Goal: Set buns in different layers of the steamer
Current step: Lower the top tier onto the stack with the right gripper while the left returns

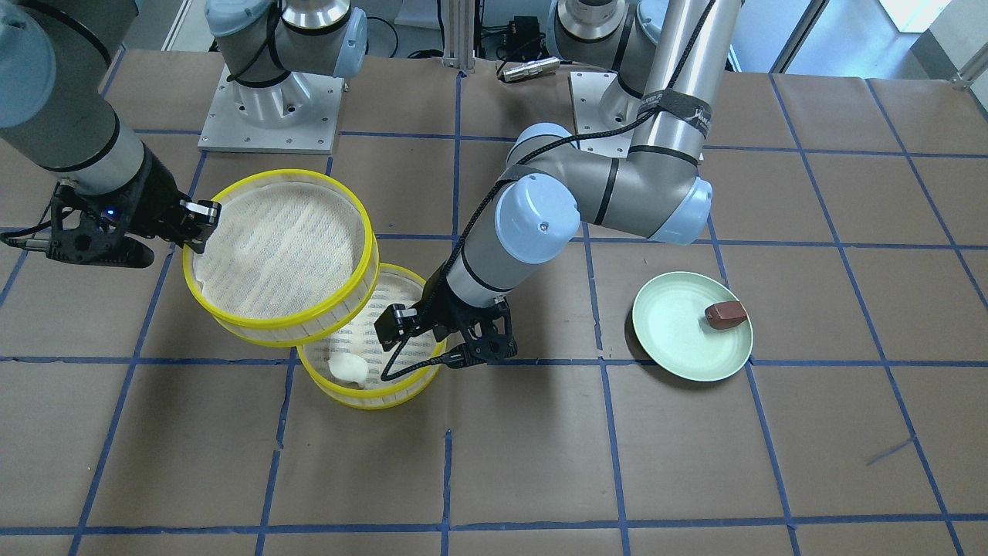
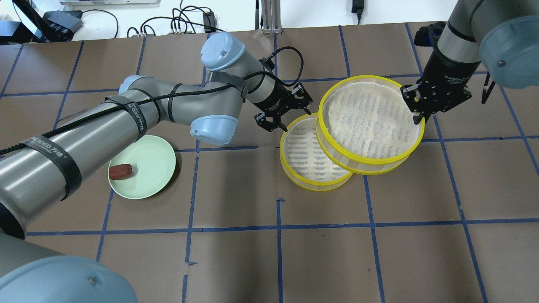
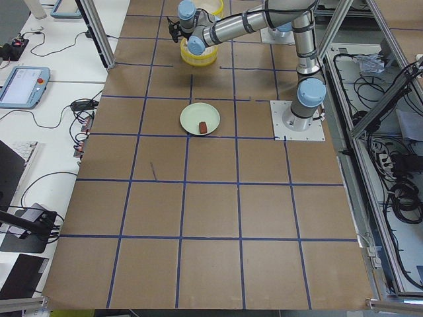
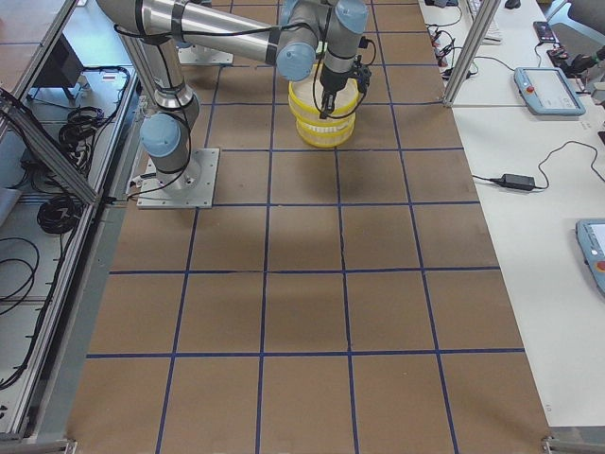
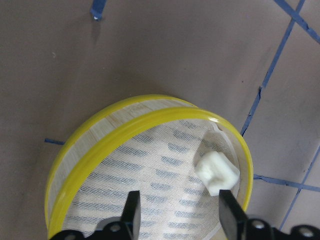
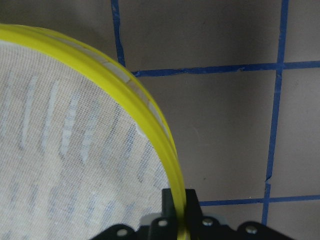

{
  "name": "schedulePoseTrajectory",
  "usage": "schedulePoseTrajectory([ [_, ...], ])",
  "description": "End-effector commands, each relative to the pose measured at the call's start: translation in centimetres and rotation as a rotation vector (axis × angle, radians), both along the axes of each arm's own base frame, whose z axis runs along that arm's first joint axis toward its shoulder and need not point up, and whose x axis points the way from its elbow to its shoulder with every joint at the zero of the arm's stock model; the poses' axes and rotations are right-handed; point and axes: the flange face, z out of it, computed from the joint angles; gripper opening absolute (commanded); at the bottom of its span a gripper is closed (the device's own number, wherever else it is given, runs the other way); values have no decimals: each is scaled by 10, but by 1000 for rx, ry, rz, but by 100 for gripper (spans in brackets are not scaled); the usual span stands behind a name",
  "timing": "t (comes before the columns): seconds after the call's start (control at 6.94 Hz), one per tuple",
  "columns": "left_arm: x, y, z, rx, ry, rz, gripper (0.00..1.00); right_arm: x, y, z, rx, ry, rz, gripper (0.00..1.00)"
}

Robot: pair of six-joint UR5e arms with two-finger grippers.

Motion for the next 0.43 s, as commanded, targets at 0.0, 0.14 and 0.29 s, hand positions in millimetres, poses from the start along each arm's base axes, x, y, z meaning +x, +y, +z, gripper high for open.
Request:
schedulePoseTrajectory([
  [0.0,65,-11,-5,17,-225,-8,92,16,0,-6,0,0,-42,8],
  [0.14,108,-17,3,8,-280,-69,92,31,-3,-15,4,8,-70,8],
  [0.29,152,-20,5,42,-358,-138,92,56,-6,-29,7,15,-68,8],
])
